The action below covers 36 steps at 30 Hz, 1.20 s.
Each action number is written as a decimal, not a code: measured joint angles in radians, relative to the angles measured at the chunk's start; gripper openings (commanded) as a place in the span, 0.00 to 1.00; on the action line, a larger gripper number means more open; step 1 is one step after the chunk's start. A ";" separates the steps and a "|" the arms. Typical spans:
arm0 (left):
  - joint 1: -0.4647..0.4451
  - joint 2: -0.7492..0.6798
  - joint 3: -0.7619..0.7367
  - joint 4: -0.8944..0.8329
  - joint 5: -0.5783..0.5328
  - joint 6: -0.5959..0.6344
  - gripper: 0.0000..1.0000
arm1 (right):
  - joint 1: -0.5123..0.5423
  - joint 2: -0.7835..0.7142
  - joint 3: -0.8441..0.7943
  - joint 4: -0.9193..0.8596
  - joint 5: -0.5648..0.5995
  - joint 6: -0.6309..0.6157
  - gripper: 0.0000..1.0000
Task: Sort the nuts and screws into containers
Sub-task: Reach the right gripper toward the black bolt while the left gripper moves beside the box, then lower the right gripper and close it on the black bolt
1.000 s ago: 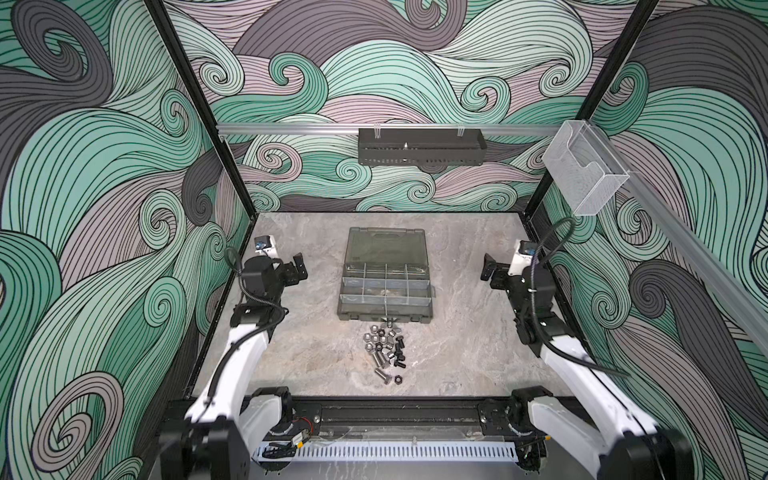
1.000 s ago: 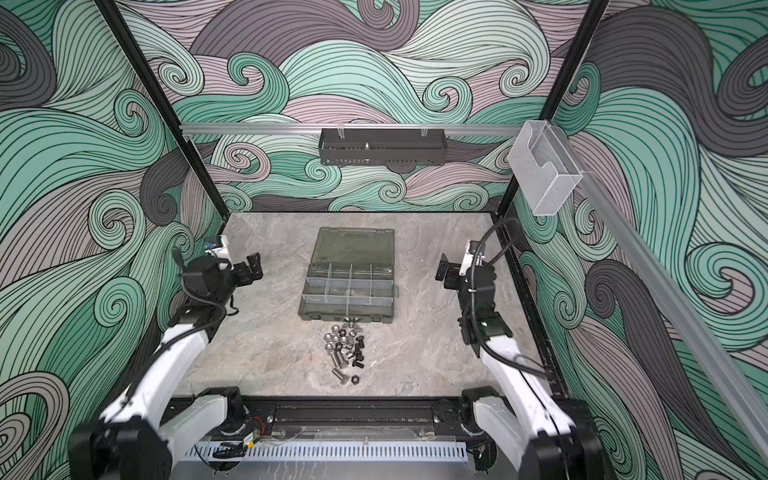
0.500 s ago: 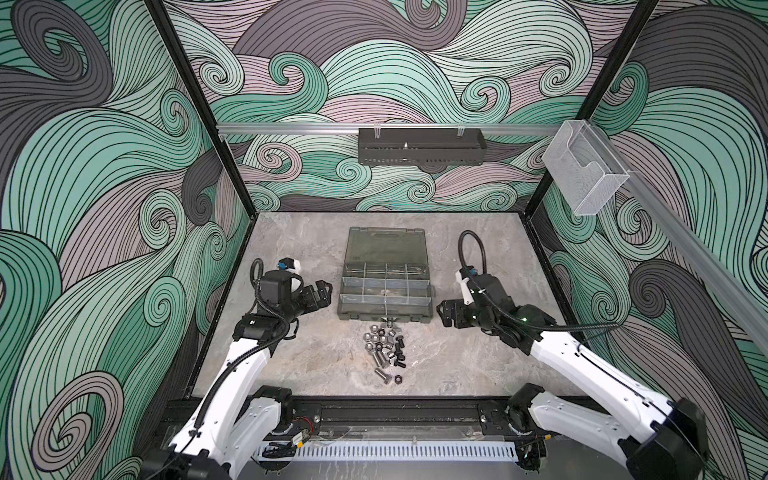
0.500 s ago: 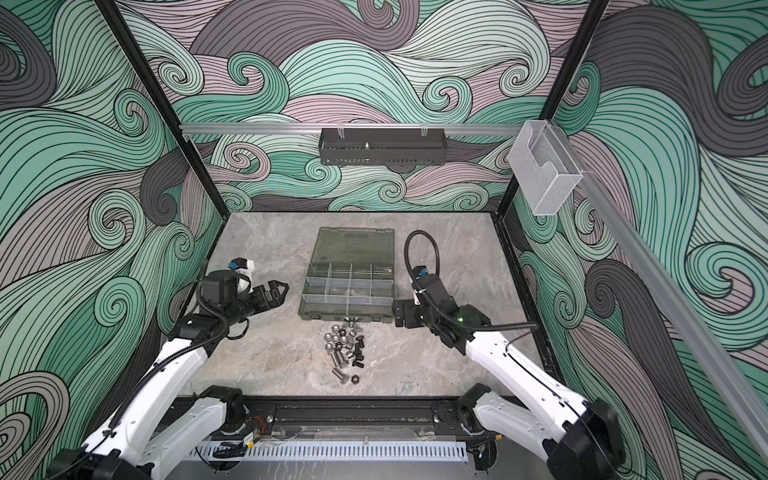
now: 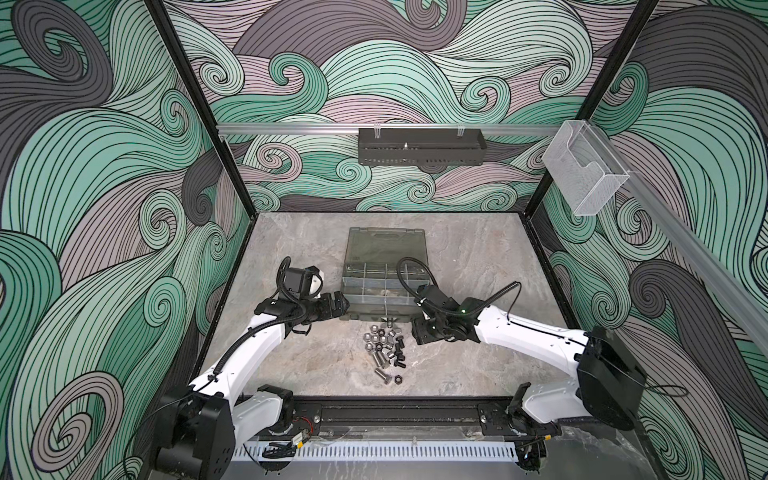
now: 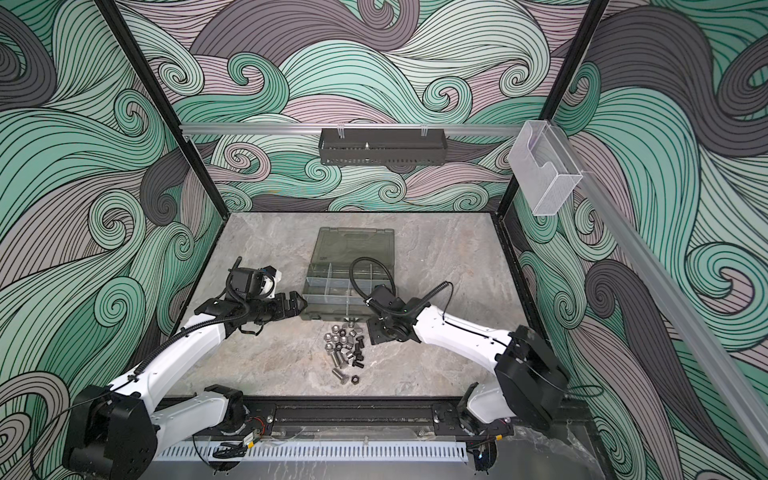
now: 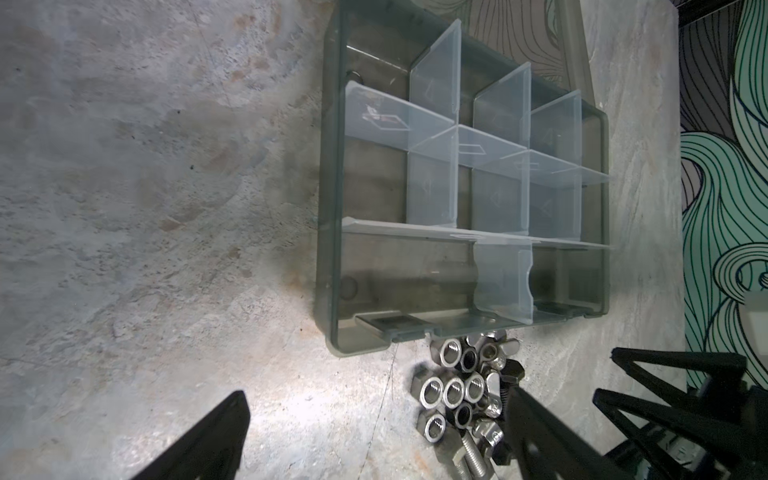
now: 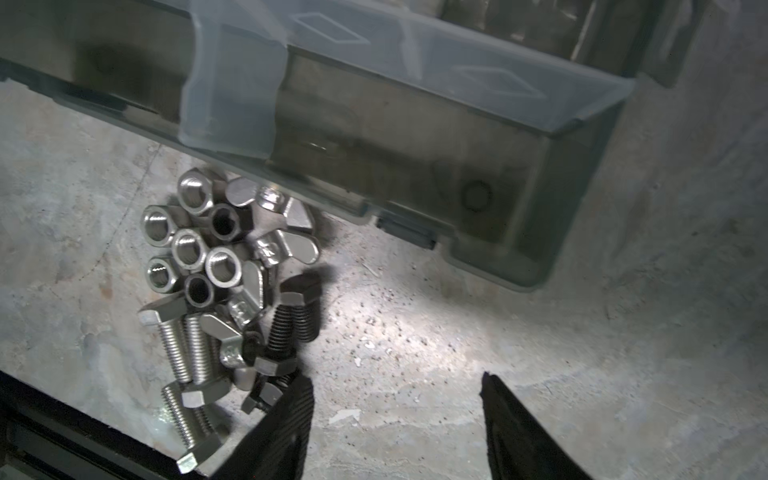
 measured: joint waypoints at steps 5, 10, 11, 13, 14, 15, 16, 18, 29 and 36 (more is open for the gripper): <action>-0.005 0.045 0.023 -0.024 0.039 0.018 0.98 | 0.037 0.090 0.078 0.036 0.003 -0.001 0.50; -0.005 0.035 0.055 -0.045 0.059 0.025 0.98 | 0.049 0.140 0.085 0.052 -0.001 -0.004 0.44; -0.005 0.028 0.055 -0.047 0.061 0.027 0.99 | 0.051 0.146 0.085 0.053 -0.002 -0.005 0.44; -0.005 0.013 0.054 -0.051 0.061 0.031 0.99 | 0.056 0.153 0.085 0.052 -0.004 -0.007 0.43; -0.005 0.005 0.054 -0.050 0.062 0.034 0.99 | 0.060 0.154 0.085 0.053 -0.004 -0.008 0.43; -0.005 0.000 0.054 -0.050 0.064 0.037 0.98 | 0.064 0.154 0.085 0.055 -0.005 -0.010 0.42; -0.005 -0.003 0.052 -0.047 0.066 0.040 0.99 | 0.068 0.154 0.085 0.056 -0.006 -0.013 0.41; -0.005 -0.007 0.045 -0.044 0.068 0.044 0.99 | 0.078 0.156 0.085 0.061 -0.005 -0.013 0.41; -0.005 -0.007 0.041 -0.045 0.075 0.045 0.98 | 0.127 0.193 0.075 0.071 0.008 -0.008 0.36; -0.005 -0.007 0.041 -0.044 0.084 0.045 0.99 | 0.127 0.219 0.074 0.071 0.032 -0.004 0.32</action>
